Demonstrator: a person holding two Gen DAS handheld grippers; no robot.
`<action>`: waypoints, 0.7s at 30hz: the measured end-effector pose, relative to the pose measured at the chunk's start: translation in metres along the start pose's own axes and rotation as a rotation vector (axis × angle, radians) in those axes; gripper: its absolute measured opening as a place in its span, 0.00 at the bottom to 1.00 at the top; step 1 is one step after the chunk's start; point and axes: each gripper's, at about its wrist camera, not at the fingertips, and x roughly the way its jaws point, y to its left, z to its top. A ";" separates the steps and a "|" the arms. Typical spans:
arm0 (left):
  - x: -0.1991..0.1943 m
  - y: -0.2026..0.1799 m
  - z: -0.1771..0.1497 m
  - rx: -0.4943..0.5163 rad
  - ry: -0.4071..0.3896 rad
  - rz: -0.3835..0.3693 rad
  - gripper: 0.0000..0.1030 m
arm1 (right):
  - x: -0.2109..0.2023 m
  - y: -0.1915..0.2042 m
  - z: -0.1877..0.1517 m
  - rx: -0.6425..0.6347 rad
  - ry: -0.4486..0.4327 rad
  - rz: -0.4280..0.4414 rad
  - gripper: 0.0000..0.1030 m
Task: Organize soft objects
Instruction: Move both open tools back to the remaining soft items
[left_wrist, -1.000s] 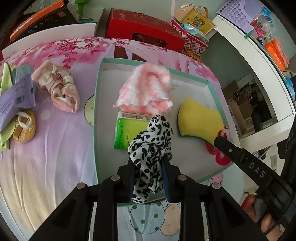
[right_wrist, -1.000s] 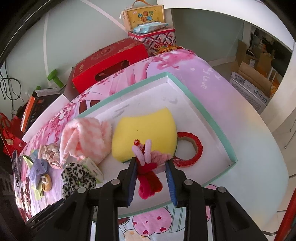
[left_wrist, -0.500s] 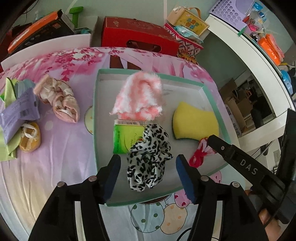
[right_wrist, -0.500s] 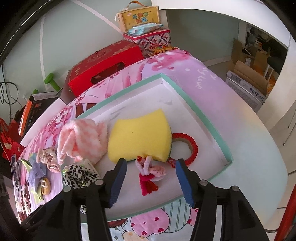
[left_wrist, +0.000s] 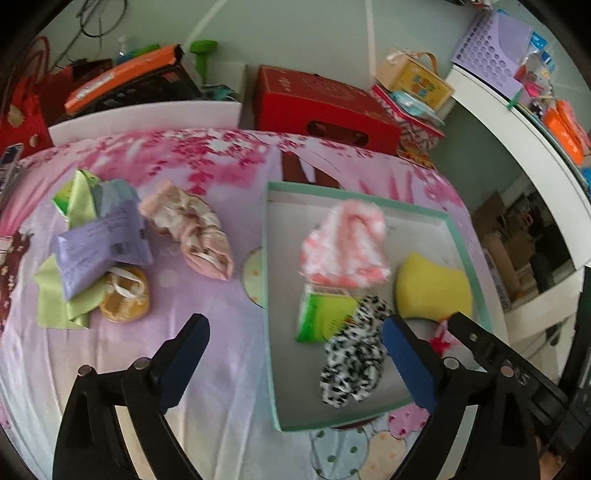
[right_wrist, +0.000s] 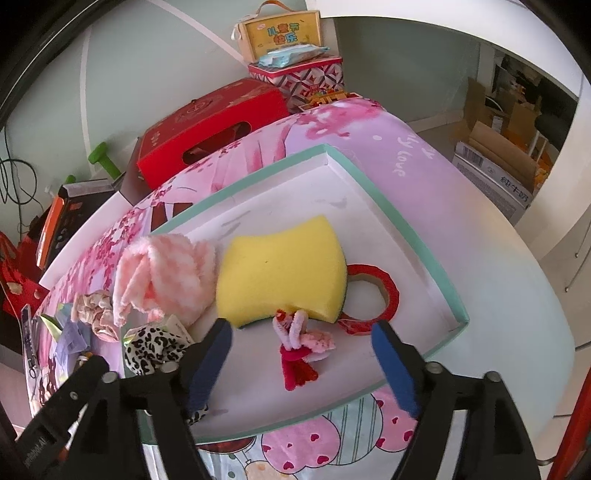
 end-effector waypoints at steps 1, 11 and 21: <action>0.000 0.001 0.000 0.000 -0.008 0.013 0.93 | 0.000 0.001 0.000 -0.005 -0.002 -0.001 0.89; 0.001 0.010 0.002 0.012 -0.065 0.136 0.96 | 0.001 0.005 -0.001 -0.038 -0.016 -0.011 1.00; -0.001 0.015 0.003 0.005 -0.069 0.149 0.96 | -0.003 0.006 0.000 -0.040 -0.060 0.005 1.00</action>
